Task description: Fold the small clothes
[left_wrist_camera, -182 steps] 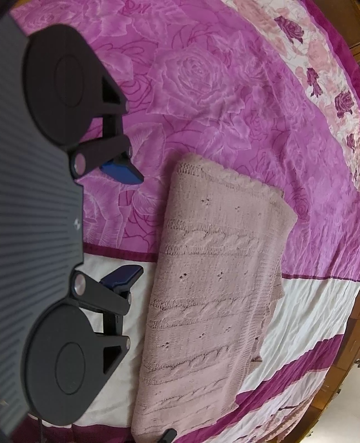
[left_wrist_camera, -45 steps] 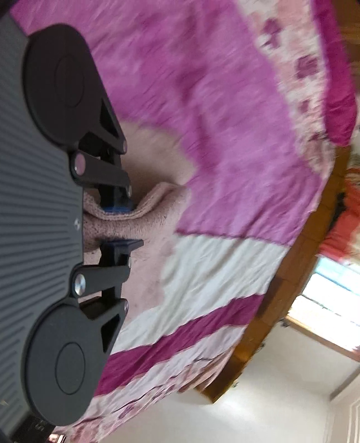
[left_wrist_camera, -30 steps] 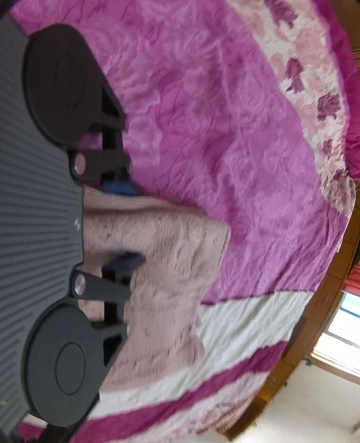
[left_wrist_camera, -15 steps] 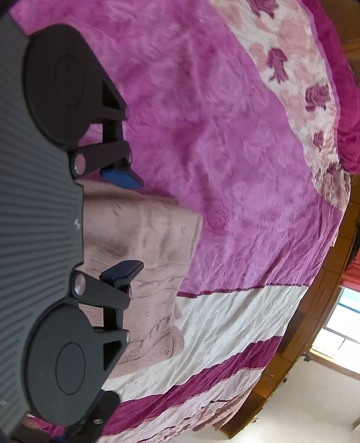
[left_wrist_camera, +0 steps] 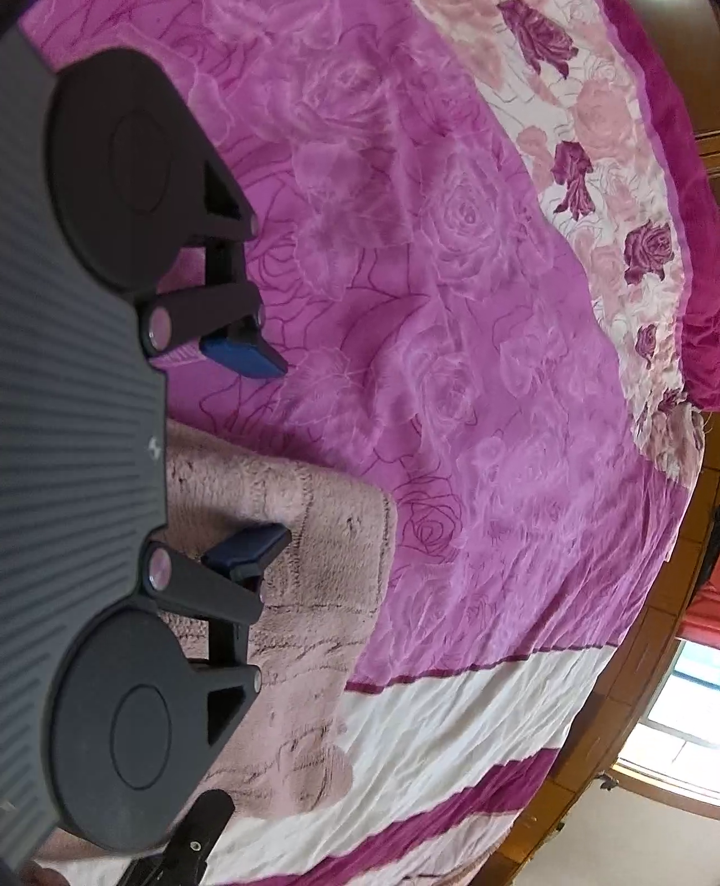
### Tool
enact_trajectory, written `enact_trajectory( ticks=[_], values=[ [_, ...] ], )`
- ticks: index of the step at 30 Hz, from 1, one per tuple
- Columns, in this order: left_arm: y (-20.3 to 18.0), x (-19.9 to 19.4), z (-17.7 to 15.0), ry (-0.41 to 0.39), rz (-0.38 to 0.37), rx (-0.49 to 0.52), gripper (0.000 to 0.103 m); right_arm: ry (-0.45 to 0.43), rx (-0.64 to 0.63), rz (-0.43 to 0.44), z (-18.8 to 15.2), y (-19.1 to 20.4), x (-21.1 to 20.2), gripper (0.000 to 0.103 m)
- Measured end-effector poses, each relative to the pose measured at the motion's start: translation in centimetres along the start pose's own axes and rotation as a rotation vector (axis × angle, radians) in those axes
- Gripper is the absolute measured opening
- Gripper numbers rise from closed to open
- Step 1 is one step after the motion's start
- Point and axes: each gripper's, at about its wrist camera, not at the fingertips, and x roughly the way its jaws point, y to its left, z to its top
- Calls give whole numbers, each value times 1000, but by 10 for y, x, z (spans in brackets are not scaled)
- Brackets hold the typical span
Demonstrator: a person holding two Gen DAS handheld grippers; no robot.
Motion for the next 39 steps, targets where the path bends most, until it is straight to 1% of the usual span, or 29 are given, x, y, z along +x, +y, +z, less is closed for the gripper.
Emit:
enact_trajectory(
  ticks=[2,4,6,9,11,18,23,27,29,31,32,33,34,35,36,37,39],
  values=[
    [4,-6,2,15,-18,-23,61,13,43,20,1,-7,-8,79],
    [9,-13,3,37,-39,-41,60,23,77,46,-2,-12,-18,82],
    [11,-20,1,50,-52,-41,62,38,110,80,-5,-17,-26,85],
    [15,-30,-1,66,-59,-27,73,67,122,98,-10,-20,-35,86],
    [18,-35,-3,75,-57,-21,73,82,124,99,-13,-20,-38,87],
    [25,-46,-8,123,-103,-40,75,133,128,135,-20,-17,-42,87],
    [25,-48,-11,167,-174,-44,75,181,156,166,-25,-19,-36,87],
    [25,-38,-18,206,-227,-80,75,194,151,175,-29,-17,-27,87],
    [27,-32,-22,222,-277,-105,75,204,135,186,-29,-13,-23,87],
    [29,-23,-26,251,-346,-150,75,209,117,186,-29,-9,-18,88],
    [30,-19,-28,262,-377,-176,74,209,110,188,-29,-7,-15,86],
    [32,-15,-30,269,-405,-205,71,210,111,184,-28,-5,-13,83],
    [33,-13,-32,272,-420,-232,60,215,116,175,-26,-3,-11,73],
    [34,-12,-34,273,-429,-247,55,217,120,168,-23,-2,-11,66],
    [35,-12,-34,273,-446,-270,46,218,127,169,-21,-1,-13,62],
    [37,-14,-35,271,-459,-290,41,216,132,174,-18,-1,-15,58],
    [37,-19,-34,271,-477,-309,39,202,118,191,-10,4,-24,54]
  ],
)
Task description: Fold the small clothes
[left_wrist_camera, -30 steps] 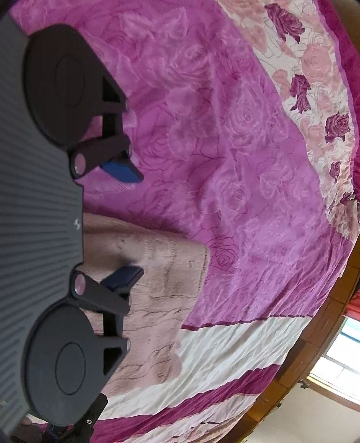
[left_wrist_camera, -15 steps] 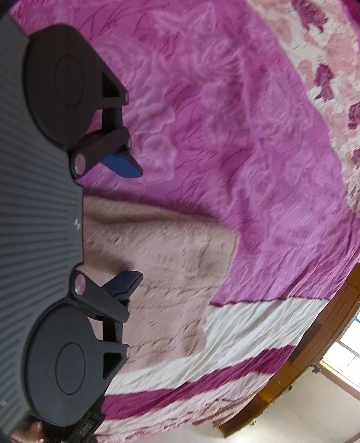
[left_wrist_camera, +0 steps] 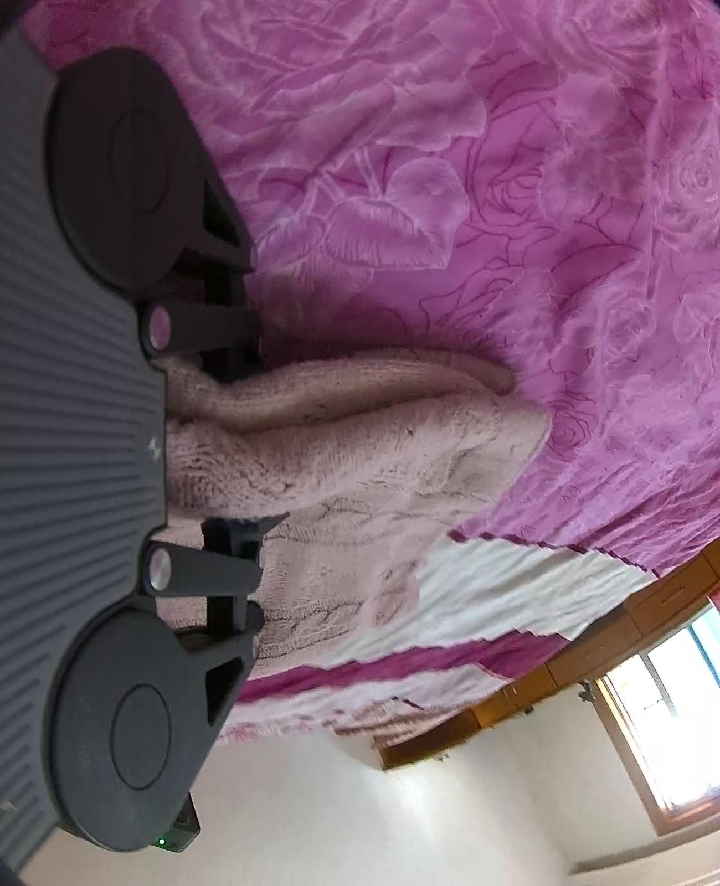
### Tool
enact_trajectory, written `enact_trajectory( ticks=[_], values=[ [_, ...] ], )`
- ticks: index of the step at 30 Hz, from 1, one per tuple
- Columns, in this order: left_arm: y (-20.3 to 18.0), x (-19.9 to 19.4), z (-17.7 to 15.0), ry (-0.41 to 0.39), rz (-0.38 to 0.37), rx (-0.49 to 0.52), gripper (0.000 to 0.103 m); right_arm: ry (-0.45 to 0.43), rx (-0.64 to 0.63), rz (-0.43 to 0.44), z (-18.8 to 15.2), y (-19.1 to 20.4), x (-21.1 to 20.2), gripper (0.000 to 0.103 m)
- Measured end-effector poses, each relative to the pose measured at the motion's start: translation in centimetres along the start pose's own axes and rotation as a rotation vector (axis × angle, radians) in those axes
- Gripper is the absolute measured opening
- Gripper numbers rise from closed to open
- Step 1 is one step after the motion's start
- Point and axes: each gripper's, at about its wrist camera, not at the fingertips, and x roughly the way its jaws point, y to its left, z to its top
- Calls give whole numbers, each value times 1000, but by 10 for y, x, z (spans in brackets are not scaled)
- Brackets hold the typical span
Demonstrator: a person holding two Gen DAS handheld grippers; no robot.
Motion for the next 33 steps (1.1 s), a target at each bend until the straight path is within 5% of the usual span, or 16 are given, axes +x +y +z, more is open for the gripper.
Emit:
enact_trajectory(
  ticks=[10,17,24,33],
  values=[
    [-60,-24,-35,51,-136,33,38,-67,-3,44,16,25,-99,52],
    [-100,-20,-98,121,-182,127,38,-117,6,-5,-18,-7,-196,52],
    [-100,9,-150,186,-44,247,41,-70,86,-133,-75,-68,-215,54],
    [-103,1,-155,139,57,359,57,-115,92,-170,-115,-97,-220,70]
  ],
)
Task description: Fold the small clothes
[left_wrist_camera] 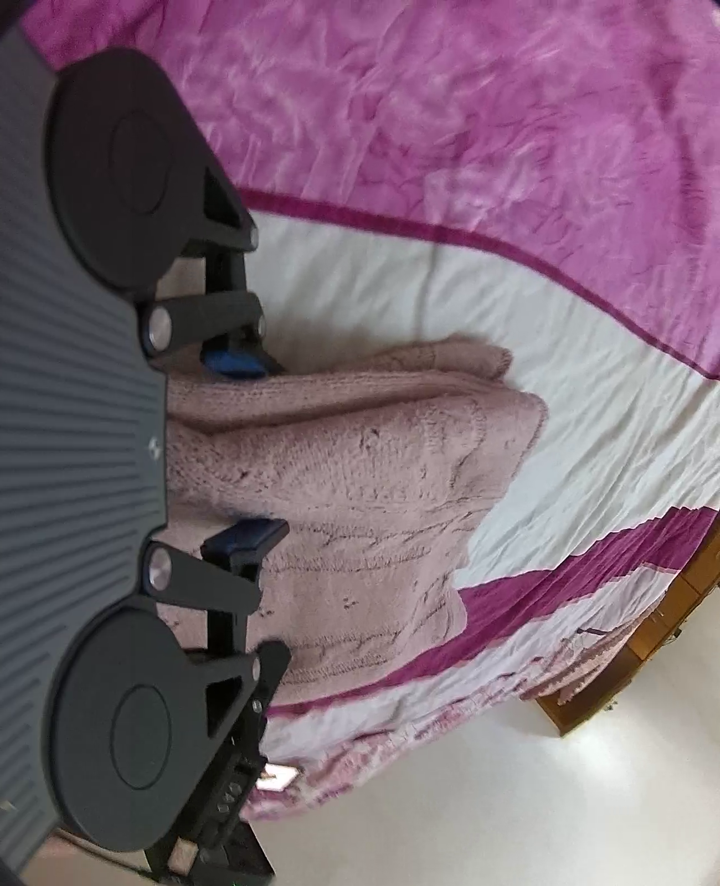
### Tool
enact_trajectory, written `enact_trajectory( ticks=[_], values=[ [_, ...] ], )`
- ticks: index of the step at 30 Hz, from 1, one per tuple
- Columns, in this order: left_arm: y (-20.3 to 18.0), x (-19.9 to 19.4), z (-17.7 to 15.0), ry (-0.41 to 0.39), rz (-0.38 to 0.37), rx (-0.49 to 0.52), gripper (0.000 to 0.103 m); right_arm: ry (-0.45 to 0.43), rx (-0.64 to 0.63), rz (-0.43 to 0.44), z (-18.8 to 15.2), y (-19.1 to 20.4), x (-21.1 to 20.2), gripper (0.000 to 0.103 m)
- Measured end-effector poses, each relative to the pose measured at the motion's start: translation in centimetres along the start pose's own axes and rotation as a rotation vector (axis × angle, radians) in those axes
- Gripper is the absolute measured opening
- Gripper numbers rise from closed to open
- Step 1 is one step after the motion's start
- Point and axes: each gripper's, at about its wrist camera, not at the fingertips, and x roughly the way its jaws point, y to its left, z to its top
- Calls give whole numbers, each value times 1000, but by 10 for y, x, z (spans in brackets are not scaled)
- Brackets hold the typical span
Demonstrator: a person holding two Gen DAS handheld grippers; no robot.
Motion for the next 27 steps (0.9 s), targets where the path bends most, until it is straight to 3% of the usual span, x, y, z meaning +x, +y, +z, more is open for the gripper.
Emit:
enact_trajectory(
  ticks=[5,11,15,27],
  values=[
    [-9,-19,-8,-36,65,45,56,-40,-79,-39,-5,17,-13,73],
    [-21,-38,-26,-71,175,78,66,-108,-205,-77,-28,40,-41,80],
    [-29,-48,-41,-83,212,89,84,-136,-265,-69,-47,53,-57,83],
    [-58,-58,-79,-83,333,136,84,-140,-324,-142,-93,66,-71,86]
  ],
)
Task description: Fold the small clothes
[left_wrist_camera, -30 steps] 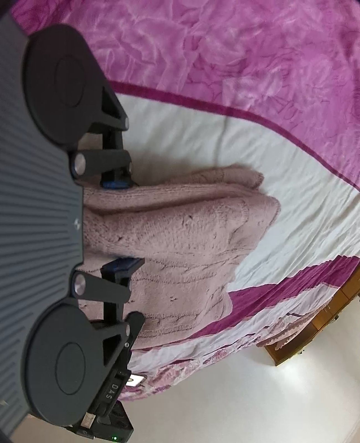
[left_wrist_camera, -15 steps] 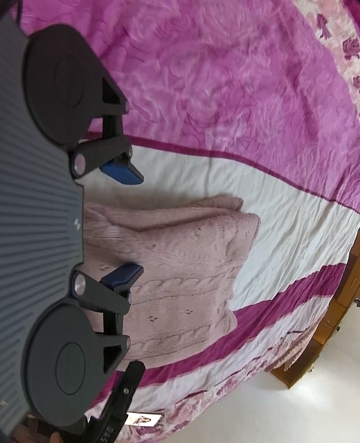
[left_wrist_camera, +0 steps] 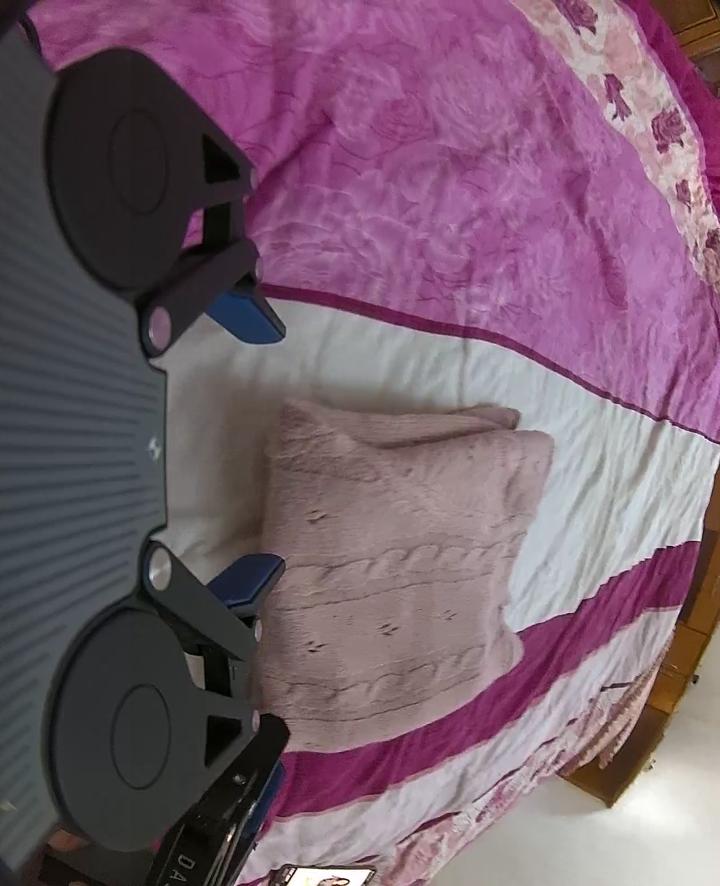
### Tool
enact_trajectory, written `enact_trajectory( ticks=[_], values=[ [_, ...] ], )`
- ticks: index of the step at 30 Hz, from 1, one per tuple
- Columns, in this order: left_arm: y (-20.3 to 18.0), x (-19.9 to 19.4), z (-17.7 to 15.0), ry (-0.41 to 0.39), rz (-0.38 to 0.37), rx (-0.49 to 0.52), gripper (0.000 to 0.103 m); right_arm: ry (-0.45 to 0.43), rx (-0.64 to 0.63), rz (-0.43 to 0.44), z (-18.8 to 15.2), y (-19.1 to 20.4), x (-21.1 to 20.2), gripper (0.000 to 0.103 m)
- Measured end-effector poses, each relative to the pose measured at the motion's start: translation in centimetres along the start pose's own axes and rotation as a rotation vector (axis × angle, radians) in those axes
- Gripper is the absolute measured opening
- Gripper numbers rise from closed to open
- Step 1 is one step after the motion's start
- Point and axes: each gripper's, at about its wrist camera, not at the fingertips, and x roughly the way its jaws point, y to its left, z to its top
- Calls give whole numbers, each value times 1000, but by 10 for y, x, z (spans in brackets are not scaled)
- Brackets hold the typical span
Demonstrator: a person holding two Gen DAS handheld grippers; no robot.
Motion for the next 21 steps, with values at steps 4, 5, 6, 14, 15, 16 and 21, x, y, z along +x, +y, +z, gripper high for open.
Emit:
enact_trajectory(
  ticks=[4,5,6,14,15,16,21],
  values=[
    [-9,-1,-9,13,0,22,84,-1,-1,-7,-8,5,-4,87],
    [-12,0,-11,17,5,30,84,2,-4,-9,-9,5,-3,87],
    [-14,1,-13,23,13,41,84,7,-9,-13,-11,7,-3,87],
    [-21,8,-20,55,39,45,84,39,-17,-28,-16,8,6,87],
    [-22,9,-21,57,41,45,84,41,-15,-29,-17,7,6,87],
    [-23,9,-22,58,46,48,84,43,-13,-31,-17,7,7,87],
    [-25,14,-25,69,65,72,84,57,6,-35,-19,3,11,87]
  ],
)
